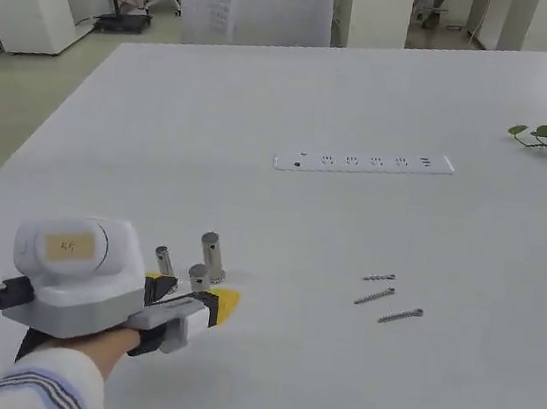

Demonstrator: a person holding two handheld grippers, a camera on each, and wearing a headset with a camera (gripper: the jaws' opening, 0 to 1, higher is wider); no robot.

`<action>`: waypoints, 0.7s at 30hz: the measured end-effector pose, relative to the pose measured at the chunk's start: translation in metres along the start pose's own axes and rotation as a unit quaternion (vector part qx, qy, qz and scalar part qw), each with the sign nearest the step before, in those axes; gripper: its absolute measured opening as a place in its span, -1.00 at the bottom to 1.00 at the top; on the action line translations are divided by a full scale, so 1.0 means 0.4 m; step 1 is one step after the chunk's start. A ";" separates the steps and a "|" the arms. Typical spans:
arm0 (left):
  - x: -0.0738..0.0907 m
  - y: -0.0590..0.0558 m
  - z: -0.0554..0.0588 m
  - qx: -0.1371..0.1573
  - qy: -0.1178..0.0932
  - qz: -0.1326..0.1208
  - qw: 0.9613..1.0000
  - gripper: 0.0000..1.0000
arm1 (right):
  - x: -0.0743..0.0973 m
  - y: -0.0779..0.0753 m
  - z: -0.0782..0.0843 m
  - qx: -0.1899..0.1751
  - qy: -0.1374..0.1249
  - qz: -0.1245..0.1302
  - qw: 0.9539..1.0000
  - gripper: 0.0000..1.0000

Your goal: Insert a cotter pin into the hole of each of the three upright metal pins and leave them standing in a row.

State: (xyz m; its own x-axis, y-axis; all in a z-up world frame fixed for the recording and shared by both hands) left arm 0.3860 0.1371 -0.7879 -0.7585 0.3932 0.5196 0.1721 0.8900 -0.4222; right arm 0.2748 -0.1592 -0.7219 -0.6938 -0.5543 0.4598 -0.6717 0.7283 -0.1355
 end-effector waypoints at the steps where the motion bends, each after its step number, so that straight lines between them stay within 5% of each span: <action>1: -0.002 0.001 0.001 0.001 0.001 -0.002 1.000 -0.17 | -0.001 -0.001 0.000 0.000 0.000 0.000 1.000 0.96; 21: -0.033 0.018 0.012 -0.001 0.013 -0.022 1.000 -0.51 | -0.016 -0.009 0.007 -0.004 0.003 -0.001 1.000 0.96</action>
State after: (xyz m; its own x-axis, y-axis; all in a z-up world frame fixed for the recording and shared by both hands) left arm 0.3942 0.1372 -0.8014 -0.7487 0.3604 0.5564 0.1407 0.9066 -0.3979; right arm 0.2810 -0.1595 -0.7270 -0.6903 -0.5541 0.4652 -0.6717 0.7298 -0.1276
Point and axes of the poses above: the centre of the closed fingertips' face, and the gripper's own axes: x roughly backward along the fingers, y roughly to its left, z roughly out of its underside, the point moved 6 cm from there along x, roughly backward along the fingers, and after that the axes turned 15 degrees about x, right-handed, at the moved point
